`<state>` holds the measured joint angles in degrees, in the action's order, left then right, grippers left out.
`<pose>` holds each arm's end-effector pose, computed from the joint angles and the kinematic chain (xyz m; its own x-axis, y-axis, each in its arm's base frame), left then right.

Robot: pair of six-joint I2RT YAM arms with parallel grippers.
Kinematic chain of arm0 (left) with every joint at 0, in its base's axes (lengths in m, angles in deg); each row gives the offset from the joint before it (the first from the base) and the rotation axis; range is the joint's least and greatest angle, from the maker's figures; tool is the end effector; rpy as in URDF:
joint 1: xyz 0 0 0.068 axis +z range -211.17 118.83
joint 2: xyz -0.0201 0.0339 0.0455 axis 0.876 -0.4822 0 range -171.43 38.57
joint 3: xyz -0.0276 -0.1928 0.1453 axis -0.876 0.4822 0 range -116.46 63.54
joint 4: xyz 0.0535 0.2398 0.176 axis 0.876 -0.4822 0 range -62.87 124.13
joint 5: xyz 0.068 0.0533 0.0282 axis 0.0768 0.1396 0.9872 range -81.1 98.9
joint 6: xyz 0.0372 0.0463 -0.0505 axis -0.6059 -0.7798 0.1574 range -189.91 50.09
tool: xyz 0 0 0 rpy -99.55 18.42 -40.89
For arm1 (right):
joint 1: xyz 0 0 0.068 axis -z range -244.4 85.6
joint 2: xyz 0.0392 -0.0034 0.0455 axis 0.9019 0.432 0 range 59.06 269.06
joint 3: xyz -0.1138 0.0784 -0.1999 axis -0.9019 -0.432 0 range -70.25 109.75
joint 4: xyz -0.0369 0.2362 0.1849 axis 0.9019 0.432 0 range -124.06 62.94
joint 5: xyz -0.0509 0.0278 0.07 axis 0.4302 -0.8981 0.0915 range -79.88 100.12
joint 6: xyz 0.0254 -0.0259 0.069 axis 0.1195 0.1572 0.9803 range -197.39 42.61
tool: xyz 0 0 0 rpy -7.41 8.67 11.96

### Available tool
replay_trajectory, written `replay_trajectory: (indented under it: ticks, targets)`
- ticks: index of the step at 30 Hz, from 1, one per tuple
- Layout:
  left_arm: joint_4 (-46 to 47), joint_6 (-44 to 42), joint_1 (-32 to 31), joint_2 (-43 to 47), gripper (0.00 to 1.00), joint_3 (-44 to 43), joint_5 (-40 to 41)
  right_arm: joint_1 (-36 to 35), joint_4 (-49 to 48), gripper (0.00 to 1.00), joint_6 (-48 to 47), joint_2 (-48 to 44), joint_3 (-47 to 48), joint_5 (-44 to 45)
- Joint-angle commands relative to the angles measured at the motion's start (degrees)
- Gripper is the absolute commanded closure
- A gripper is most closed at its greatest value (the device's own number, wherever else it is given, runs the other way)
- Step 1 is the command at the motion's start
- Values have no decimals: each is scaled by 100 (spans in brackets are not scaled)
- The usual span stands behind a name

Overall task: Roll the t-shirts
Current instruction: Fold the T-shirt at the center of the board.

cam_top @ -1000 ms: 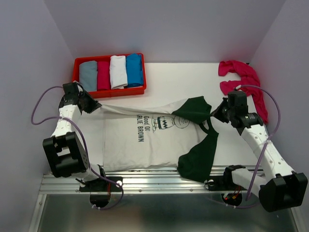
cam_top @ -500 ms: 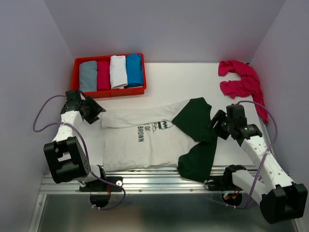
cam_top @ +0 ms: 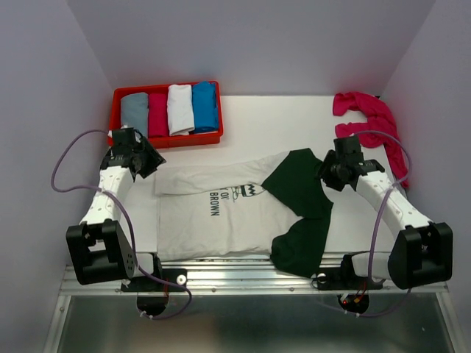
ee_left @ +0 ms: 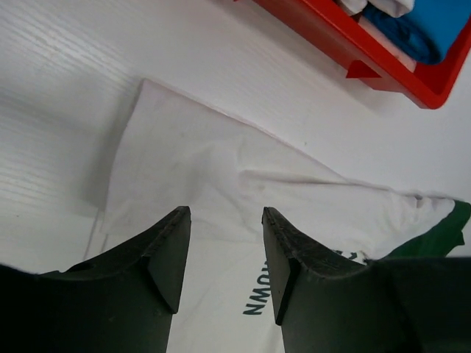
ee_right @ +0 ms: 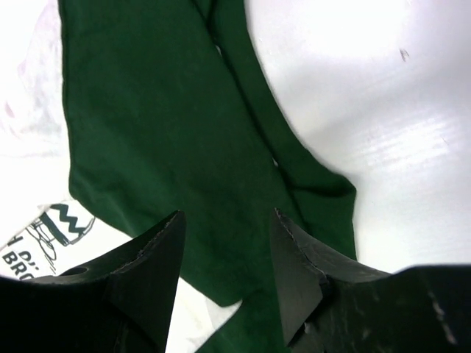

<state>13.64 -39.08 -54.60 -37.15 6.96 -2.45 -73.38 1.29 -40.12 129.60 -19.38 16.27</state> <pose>0.3607 0.0285 0.2127 -0.5639 -0.5707 -0.5969 -0.2918 0.8139 -0.5025 0.3115 0.0420 0.1779 -0.7012 0.4989 -0.5094 0.4150 0.8665 0.2773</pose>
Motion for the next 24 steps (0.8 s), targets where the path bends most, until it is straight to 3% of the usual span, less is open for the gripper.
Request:
replay_trajectory:
  ticks: [1, 8, 17, 19, 24]
  targets:
    - [-385, 98, 20, -4, 45, 304, 931, 36, -432, 45, -318, 346, 503, -122]
    - [-70, 520, 20, 85, 38, 1122, 1074, 36, -512, 42, -291, 162, 126, -263]
    - [502, 661, 20, -706, 39, 1158, 706, 36, -248, 37, 148, -365, -867, -571]
    - [546, 661, 11, -812, 45, 1140, 696, 36, -239, 37, 209, -497, -1052, -563]
    - [590, 617, 11, -883, 98, 1052, 661, 36, -388, 39, 359, -585, -1510, -1063]
